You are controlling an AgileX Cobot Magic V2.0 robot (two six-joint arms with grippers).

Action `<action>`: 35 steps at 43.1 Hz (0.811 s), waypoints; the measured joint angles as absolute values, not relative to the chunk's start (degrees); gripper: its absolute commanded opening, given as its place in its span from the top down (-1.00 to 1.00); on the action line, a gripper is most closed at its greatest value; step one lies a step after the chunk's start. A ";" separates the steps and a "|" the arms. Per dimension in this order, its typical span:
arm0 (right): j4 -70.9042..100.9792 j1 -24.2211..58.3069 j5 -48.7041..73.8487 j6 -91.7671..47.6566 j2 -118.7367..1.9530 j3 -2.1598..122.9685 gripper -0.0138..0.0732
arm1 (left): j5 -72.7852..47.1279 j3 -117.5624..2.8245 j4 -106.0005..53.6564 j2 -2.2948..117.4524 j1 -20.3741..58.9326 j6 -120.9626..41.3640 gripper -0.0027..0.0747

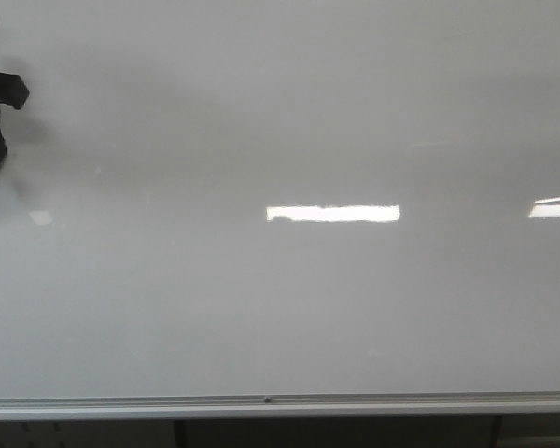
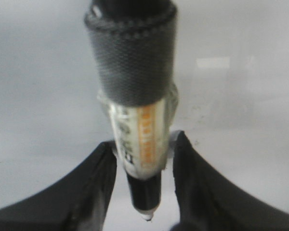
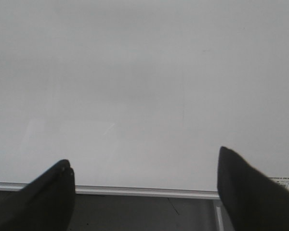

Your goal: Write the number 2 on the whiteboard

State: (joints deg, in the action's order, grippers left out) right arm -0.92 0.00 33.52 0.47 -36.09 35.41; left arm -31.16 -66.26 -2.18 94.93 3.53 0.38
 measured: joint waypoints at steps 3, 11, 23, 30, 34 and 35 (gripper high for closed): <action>-0.92 0.00 33.52 0.47 -36.09 35.41 -0.75 | -31.16 -66.26 -2.07 94.93 3.53 0.38 0.67; -0.92 0.00 33.52 0.47 -36.09 35.41 -0.75 | -32.11 -66.26 -1.53 94.82 3.53 0.00 0.96; 0.00 0.00 40.01 0.47 -37.39 38.25 -0.75 | -47.53 -66.26 -1.57 85.87 5.81 -10.67 0.98; 4.30 0.21 48.25 -4.71 -41.57 43.28 -0.75 | -56.41 -66.26 -6.20 79.45 11.52 -22.03 0.98; 8.79 1.19 51.64 -10.43 -44.15 45.23 -0.75 | -59.88 -66.26 -8.82 77.34 15.36 -27.00 0.98; 10.59 1.54 52.55 -12.03 -44.76 45.61 -0.75 | -60.94 -66.31 -9.40 77.01 16.75 -27.88 0.98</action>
State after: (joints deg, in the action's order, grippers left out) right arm 10.59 1.54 52.55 -12.03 -44.76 45.61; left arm -60.94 -66.31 -9.40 77.01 16.75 -27.88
